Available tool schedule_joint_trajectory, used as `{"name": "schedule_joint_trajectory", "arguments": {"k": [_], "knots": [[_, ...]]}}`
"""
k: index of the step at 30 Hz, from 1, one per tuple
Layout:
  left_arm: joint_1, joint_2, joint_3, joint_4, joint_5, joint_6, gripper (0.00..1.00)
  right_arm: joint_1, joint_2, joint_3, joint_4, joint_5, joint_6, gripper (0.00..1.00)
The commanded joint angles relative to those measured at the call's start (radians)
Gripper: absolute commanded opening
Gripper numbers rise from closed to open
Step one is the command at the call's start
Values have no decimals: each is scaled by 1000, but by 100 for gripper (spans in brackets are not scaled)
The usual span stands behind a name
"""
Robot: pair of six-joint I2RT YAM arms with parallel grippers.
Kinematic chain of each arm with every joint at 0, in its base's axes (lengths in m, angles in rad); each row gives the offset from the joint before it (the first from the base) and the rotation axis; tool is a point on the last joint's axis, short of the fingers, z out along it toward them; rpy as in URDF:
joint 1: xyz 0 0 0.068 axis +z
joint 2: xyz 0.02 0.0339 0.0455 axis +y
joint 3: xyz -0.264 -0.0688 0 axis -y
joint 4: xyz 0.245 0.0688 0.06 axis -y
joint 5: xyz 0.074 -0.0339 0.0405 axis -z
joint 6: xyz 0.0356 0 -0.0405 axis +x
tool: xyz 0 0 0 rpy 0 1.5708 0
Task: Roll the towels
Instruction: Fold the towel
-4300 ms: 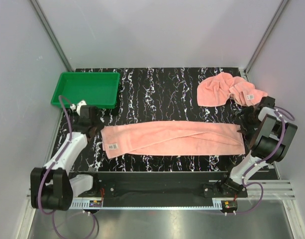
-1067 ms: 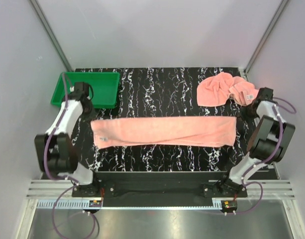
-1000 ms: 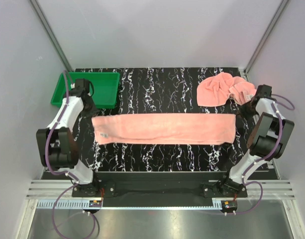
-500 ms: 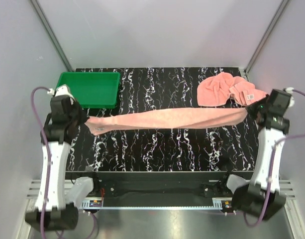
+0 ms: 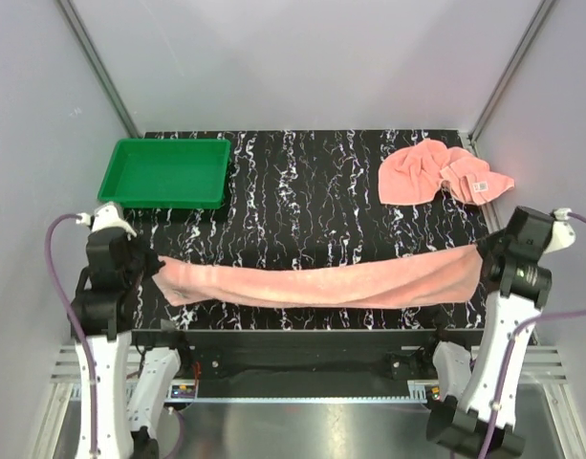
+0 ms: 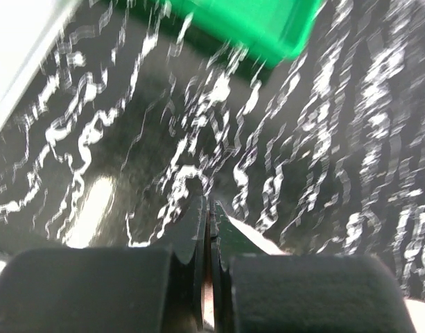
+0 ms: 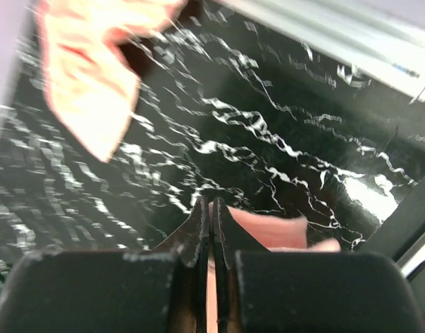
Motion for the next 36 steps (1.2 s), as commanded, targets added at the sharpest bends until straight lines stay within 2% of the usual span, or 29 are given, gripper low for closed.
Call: {"name": "schedule_joint_trajectory", "arguments": {"k": [1,4,6,7,13,20,23,24,25,26,27,28,30,33,36], "knots": [[7,180,-38,78,1,1,4,-4,174,-57,128,-6,31,0],[13,432,-61,170,-14,13,2,-3,430,-90,242,-92,60,0],[31,635,-43,218,-12,21,1,-1,524,-105,364,-135,66,0],[42,705,-28,233,36,24,0,-1,621,-101,399,-164,66,0],[73,1088,144,318,101,10,0,17,971,91,460,-223,57,0],[85,1233,291,319,78,6,2,25,1116,261,454,-217,32,0],[86,1288,340,321,81,12,12,25,1165,292,457,-234,31,0],[88,1302,351,321,77,12,22,26,1187,295,461,-247,31,0],[88,1314,361,319,77,13,28,26,1196,298,463,-250,31,3],[91,1330,371,316,78,13,35,26,1204,301,464,-252,31,12],[93,1349,385,315,78,15,41,26,1211,301,466,-254,28,33],[97,1359,391,315,80,15,58,26,1219,300,466,-252,28,44],[102,1362,399,313,81,12,66,26,1222,298,472,-246,23,66],[108,1328,390,327,74,3,74,26,1210,309,457,-225,12,79],[108,1232,352,347,51,-8,77,28,1179,327,419,-183,-6,85]]}}
